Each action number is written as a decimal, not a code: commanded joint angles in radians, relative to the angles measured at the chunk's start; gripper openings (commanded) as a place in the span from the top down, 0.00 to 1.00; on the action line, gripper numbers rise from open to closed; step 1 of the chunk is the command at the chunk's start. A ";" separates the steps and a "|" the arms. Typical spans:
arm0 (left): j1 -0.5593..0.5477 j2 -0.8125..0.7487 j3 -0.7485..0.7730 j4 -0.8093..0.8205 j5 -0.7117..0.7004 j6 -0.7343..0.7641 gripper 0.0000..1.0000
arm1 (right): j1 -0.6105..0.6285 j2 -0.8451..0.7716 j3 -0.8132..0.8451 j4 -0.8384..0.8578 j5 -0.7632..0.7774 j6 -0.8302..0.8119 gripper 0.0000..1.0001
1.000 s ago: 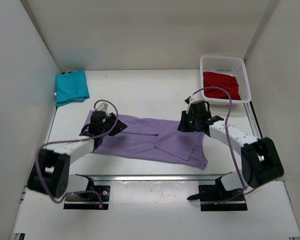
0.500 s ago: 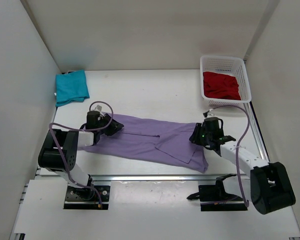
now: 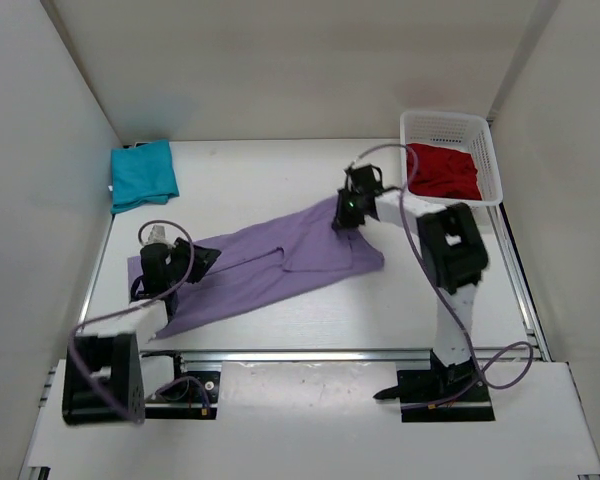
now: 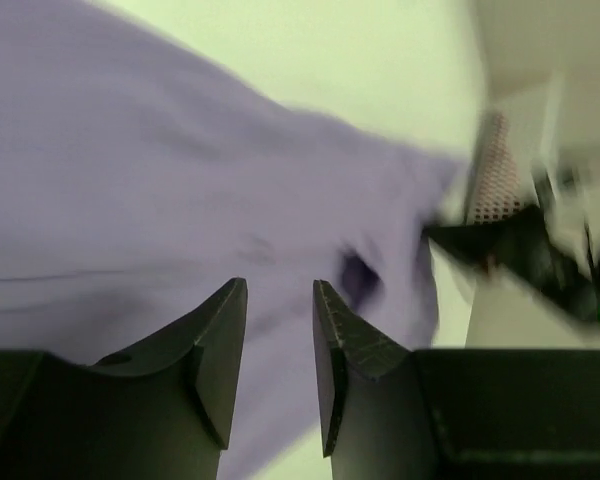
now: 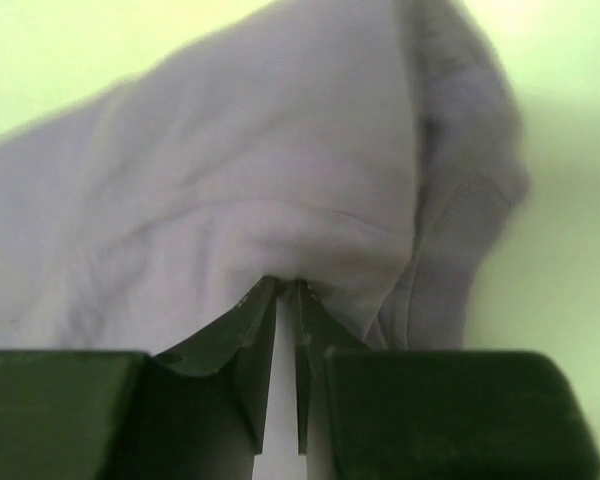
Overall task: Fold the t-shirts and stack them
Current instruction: Rotate the tshirt 90 degrees
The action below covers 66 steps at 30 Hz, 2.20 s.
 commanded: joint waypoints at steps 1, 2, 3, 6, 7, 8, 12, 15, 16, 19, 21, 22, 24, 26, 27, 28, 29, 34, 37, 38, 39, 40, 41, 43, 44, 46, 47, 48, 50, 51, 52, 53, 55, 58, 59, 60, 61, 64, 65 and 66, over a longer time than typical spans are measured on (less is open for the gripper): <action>-0.159 -0.226 0.096 -0.183 -0.153 0.110 0.56 | 0.001 0.294 0.469 -0.201 -0.043 -0.058 0.89; -0.208 -0.264 0.110 -0.241 -0.201 0.142 0.55 | 0.008 0.442 0.775 -0.345 -0.052 -0.082 0.90; -0.216 -0.284 0.127 -0.256 -0.206 0.159 0.55 | 0.008 0.624 0.956 -0.429 -0.069 -0.090 0.90; -0.209 -0.289 0.143 -0.308 -0.127 0.187 0.54 | 0.014 0.639 1.256 -0.372 -0.251 -0.070 0.81; -0.213 -0.285 0.129 -0.308 -0.114 0.193 0.55 | 0.007 0.486 1.143 -0.298 -0.234 -0.061 0.79; -0.242 -0.282 0.127 -0.305 -0.122 0.195 0.55 | 0.026 0.418 0.981 -0.235 -0.197 -0.087 0.73; -0.398 -0.228 0.091 -0.255 -0.200 0.177 0.55 | 0.074 0.097 0.677 -0.169 -0.076 -0.180 0.61; -0.463 -0.187 0.097 -0.219 -0.198 0.155 0.56 | 0.053 -0.036 0.390 -0.021 -0.073 -0.144 0.72; -0.474 -0.173 0.097 -0.211 -0.192 0.152 0.56 | 0.036 -0.061 0.322 0.010 -0.092 -0.127 0.85; -0.503 -0.185 0.080 -0.210 -0.215 0.146 0.56 | -0.016 -0.041 0.269 0.017 -0.126 -0.107 0.95; -0.506 -0.199 0.066 -0.207 -0.218 0.150 0.56 | -0.024 -0.025 0.271 0.020 -0.132 -0.118 0.97; -0.489 -0.200 0.055 -0.205 -0.218 0.152 0.56 | -0.035 -0.015 0.272 0.031 -0.140 -0.125 0.96; -0.473 -0.190 0.058 -0.202 -0.209 0.156 0.56 | -0.058 0.009 0.291 0.037 -0.181 -0.128 0.92; -0.477 -0.182 0.069 -0.207 -0.224 0.173 0.55 | -0.081 0.064 0.330 0.015 -0.207 -0.133 0.89; -0.465 -0.170 0.074 -0.211 -0.231 0.179 0.55 | -0.079 0.084 0.340 0.006 -0.218 -0.138 0.88; -0.460 -0.161 0.075 -0.208 -0.231 0.183 0.55 | -0.087 0.095 0.346 -0.009 -0.224 -0.139 0.86; -0.462 -0.145 0.081 -0.198 -0.221 0.187 0.55 | -0.090 0.112 0.355 -0.006 -0.226 -0.142 0.85; -0.439 -0.038 0.123 -0.178 -0.211 0.209 0.56 | -0.095 0.179 0.364 0.023 -0.286 -0.124 0.82; -0.439 0.004 0.130 -0.153 -0.197 0.210 0.55 | -0.093 0.204 0.375 0.026 -0.293 -0.125 0.80; -0.446 0.010 0.129 -0.147 -0.198 0.212 0.56 | -0.088 0.218 0.377 0.034 -0.299 -0.119 0.80; -0.451 0.019 0.121 -0.141 -0.201 0.207 0.56 | -0.091 0.222 0.375 0.038 -0.298 -0.113 0.79; -0.454 0.021 0.121 -0.138 -0.203 0.212 0.56 | -0.088 0.235 0.372 0.035 -0.303 -0.107 0.79; -0.457 0.028 0.117 -0.129 -0.200 0.210 0.56 | -0.085 0.241 0.375 0.043 -0.310 -0.110 0.79; -0.449 0.039 0.114 -0.121 -0.188 0.209 0.56 | -0.081 0.262 0.392 0.037 -0.309 -0.099 0.79; -0.446 0.039 0.103 -0.125 -0.192 0.207 0.56 | -0.076 0.276 0.390 0.032 -0.312 -0.104 0.78; -0.436 0.041 0.104 -0.116 -0.188 0.206 0.56 | -0.068 0.279 0.398 0.035 -0.297 -0.105 0.78; -0.439 0.039 0.103 -0.118 -0.177 0.206 0.56 | -0.065 0.287 0.400 0.031 -0.295 -0.099 0.78; -0.437 0.037 0.103 -0.119 -0.177 0.207 0.56 | -0.068 0.291 0.400 0.031 -0.289 -0.102 0.79; -0.439 0.033 0.101 -0.116 -0.186 0.207 0.56 | -0.067 0.296 0.406 0.028 -0.289 -0.099 0.79; -0.434 0.030 0.100 -0.121 -0.186 0.210 0.56 | -0.068 0.295 0.403 0.023 -0.283 -0.104 0.84; -0.439 0.028 0.098 -0.116 -0.185 0.207 0.56 | -0.062 0.295 0.412 0.026 -0.280 -0.101 0.89; -0.437 0.027 0.098 -0.119 -0.185 0.204 0.56 | -0.062 0.287 0.403 0.029 -0.275 -0.095 0.91; -0.434 0.018 0.095 -0.121 -0.185 0.210 0.56 | -0.062 0.266 0.386 0.049 -0.252 -0.090 0.97; -0.411 0.021 0.086 -0.130 -0.180 0.213 0.55 | -0.076 0.229 0.377 0.041 -0.231 -0.084 1.00; -0.396 0.018 0.081 -0.124 -0.169 0.210 0.56 | -0.081 0.227 0.377 0.031 -0.233 -0.098 1.00; -0.387 0.014 0.074 -0.122 -0.165 0.210 0.56 | -0.088 0.219 0.380 0.023 -0.237 -0.095 1.00; -0.390 0.010 0.068 -0.118 -0.163 0.209 0.56 | -0.090 0.218 0.386 0.021 -0.235 -0.101 1.00; -0.396 0.001 0.069 -0.128 -0.172 0.216 0.56 | -0.111 0.227 0.403 0.000 -0.234 -0.104 1.00; -0.394 0.004 0.071 -0.135 -0.169 0.210 0.55 | -0.113 0.229 0.419 -0.011 -0.237 -0.105 1.00; -0.397 0.002 0.071 -0.129 -0.172 0.210 0.56 | -0.124 0.242 0.427 -0.017 -0.237 -0.105 1.00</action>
